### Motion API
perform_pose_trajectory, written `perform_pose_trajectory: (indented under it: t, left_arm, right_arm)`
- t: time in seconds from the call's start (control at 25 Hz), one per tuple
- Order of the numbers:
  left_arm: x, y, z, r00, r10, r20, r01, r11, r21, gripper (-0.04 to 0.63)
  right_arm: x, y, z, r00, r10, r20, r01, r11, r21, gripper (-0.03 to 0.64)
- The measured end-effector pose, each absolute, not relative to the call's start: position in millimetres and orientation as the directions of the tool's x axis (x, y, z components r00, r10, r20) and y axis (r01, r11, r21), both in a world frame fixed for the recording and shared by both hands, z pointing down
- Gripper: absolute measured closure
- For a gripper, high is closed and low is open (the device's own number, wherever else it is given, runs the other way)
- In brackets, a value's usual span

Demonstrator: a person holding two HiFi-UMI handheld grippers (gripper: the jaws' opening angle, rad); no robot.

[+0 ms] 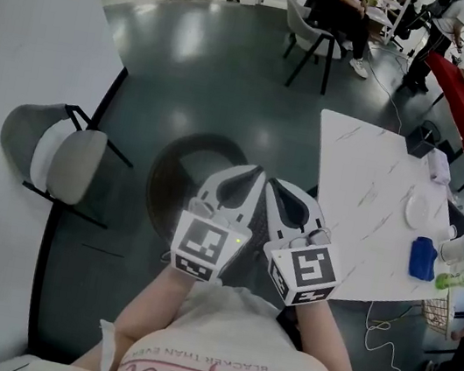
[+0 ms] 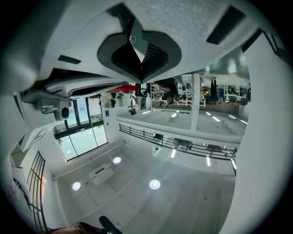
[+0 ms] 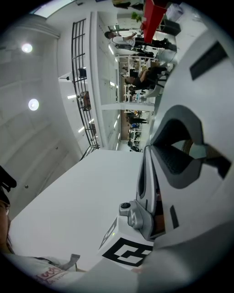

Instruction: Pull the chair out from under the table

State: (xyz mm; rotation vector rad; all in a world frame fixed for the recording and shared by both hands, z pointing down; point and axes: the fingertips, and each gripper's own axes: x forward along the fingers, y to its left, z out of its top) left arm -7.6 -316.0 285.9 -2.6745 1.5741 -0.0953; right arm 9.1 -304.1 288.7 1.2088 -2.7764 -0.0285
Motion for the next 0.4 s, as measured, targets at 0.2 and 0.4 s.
perform_pose_trajectory:
  t: [0.2,0.4]
  left_arm:
    - [-7.0,-316.7,286.1,0.484,-0.874,0.035,-0.872,-0.485,-0.066,0.591]
    - [-12.1,-316.5,283.2,0.483,-0.875,0.037,-0.873,-0.484,-0.061,0.591]
  right_arm:
    - [8.6,-307.7,290.1,-0.681,-0.727,0.091,-0.725,0.686,0.061,0.615]
    - [5.9,-306.6,287.3,-0.687,-0.721,0.087,-0.719,0.693,0.062,0.614]
